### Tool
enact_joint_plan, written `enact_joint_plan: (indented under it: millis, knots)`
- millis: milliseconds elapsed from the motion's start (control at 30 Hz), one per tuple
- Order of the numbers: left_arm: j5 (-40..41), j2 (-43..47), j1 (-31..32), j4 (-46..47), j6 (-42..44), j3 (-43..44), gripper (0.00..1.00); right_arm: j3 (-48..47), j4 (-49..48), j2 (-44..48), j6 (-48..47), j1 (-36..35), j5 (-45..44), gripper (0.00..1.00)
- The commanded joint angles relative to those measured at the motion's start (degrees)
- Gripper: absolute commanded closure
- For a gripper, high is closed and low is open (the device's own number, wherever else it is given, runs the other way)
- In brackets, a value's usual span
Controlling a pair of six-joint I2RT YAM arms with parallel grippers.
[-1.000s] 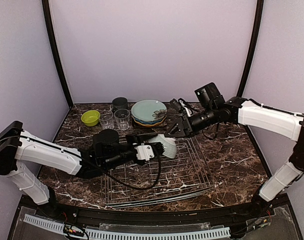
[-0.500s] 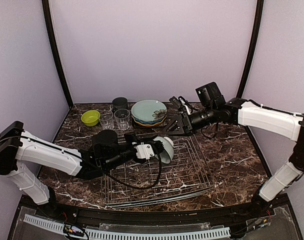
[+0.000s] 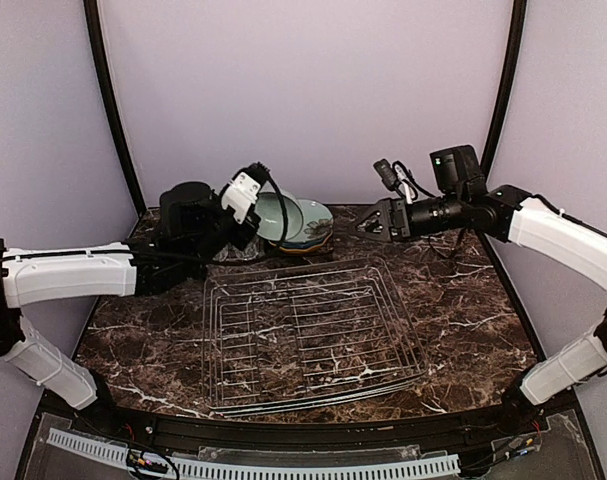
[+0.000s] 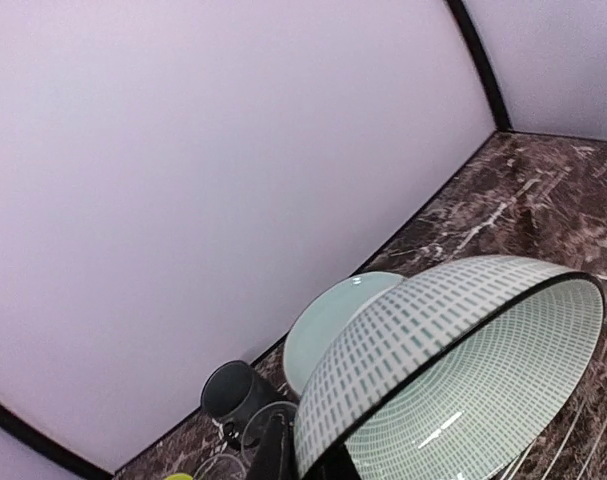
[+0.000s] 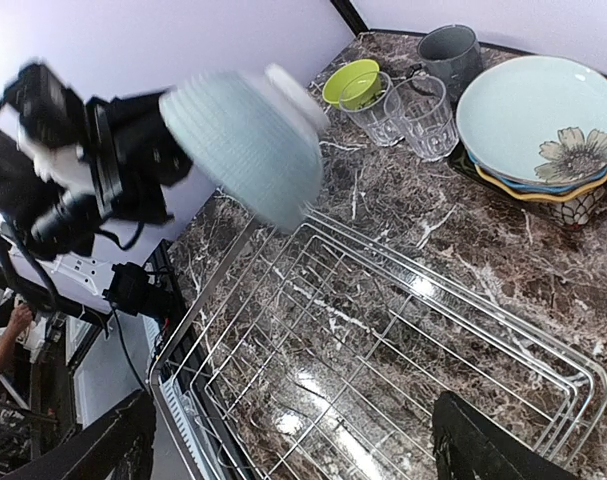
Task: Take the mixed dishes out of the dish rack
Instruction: Place the bowl in the bowl.
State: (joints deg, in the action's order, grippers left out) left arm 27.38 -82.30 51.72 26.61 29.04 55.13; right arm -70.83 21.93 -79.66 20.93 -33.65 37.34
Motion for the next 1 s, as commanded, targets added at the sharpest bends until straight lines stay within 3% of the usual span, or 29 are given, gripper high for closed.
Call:
enact_joint_plan:
  millis: [0, 200, 433, 667, 800, 967]
  knots:
    - [3.7, 5.0, -7.6, -12.0, -16.3, 6.9, 0.99, 1.7, -0.2, 1.8, -3.2, 0.4, -4.2, 0.06]
    - [2.8, 3.2, -17.8, -25.2, -28.9, 15.7, 0.99, 3.1, -0.3, 2.1, -4.3, 0.5, -4.8, 0.05]
    - [-5.0, -3.3, -31.7, -41.3, -48.4, 26.2, 0.99, 4.1, -0.4, 2.4, -5.1, 0.6, -5.3, 0.04]
    - [-11.2, -17.4, -41.5, -57.2, -62.0, 40.0, 0.99, 5.4, -0.8, 2.8, -5.4, 0.5, -5.4, 0.04]
    - [-18.2, -22.9, -45.4, -58.6, -67.4, 42.2, 0.99, 5.9, -0.8, 2.9, -5.4, 0.5, -5.5, 0.04]
    - [-21.0, -25.8, -48.2, -58.0, -71.2, 42.3, 0.99, 6.4, -0.8, 3.2, -5.5, 0.5, -5.8, 0.03]
